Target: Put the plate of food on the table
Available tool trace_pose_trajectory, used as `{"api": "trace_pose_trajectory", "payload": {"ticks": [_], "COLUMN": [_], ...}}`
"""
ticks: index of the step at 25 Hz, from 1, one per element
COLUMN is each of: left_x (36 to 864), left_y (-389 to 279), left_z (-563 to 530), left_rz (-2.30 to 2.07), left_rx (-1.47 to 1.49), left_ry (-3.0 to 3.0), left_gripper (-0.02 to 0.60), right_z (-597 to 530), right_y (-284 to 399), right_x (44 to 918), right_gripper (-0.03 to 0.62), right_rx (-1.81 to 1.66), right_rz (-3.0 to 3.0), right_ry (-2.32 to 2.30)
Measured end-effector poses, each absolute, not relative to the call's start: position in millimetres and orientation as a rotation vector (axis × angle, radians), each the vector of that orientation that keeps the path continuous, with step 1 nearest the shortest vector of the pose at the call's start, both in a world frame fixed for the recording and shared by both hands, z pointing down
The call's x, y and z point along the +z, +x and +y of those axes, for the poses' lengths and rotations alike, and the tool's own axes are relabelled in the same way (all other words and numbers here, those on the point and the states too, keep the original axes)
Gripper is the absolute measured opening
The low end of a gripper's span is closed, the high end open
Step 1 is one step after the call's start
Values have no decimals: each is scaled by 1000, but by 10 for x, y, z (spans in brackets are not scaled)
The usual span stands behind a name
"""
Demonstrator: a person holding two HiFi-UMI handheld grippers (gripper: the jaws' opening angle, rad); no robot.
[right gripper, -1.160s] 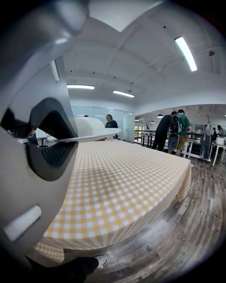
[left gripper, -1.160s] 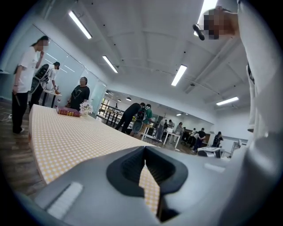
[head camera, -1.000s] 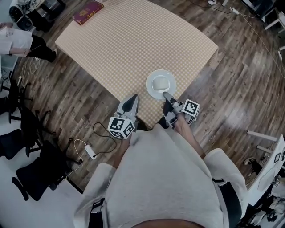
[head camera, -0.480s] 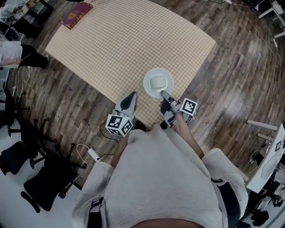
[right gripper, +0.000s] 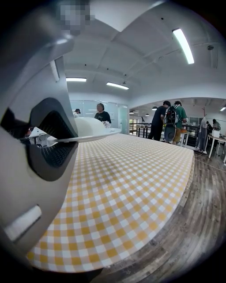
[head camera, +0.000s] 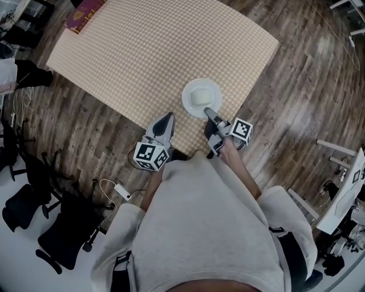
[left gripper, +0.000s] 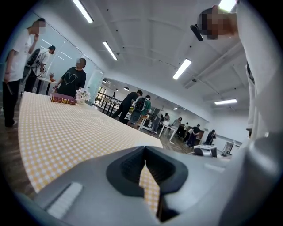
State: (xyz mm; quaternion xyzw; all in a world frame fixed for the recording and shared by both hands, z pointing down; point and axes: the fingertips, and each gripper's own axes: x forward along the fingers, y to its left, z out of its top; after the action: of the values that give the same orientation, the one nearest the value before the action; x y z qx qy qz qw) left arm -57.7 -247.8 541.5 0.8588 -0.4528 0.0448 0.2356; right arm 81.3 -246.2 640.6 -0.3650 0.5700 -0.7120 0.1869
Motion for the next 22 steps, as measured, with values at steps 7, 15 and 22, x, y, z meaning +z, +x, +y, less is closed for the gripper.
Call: {"api": "trace_pose_trajectory", "payload": {"ticks": [7, 15, 22], "left_x": [5553, 5727, 5910], "left_y": [-571, -727, -659], "left_z": [-2516, -2561, -2543], "left_rz": [-1240, -1253, -1218], "left_rx": [145, 157, 167], "left_ry": [2313, 2261, 2227], "left_gripper": [8, 8, 8], "right_z": [-2554, -2675, -2710], "right_y": [774, 672, 656], "right_x": [6717, 6935, 7038], "right_gripper": [17, 17, 17], "right_rx": [-2075, -2106, -2132], "right_rz": [1556, 1545, 1521], "right_ry": [-1038, -1057, -1069]}}
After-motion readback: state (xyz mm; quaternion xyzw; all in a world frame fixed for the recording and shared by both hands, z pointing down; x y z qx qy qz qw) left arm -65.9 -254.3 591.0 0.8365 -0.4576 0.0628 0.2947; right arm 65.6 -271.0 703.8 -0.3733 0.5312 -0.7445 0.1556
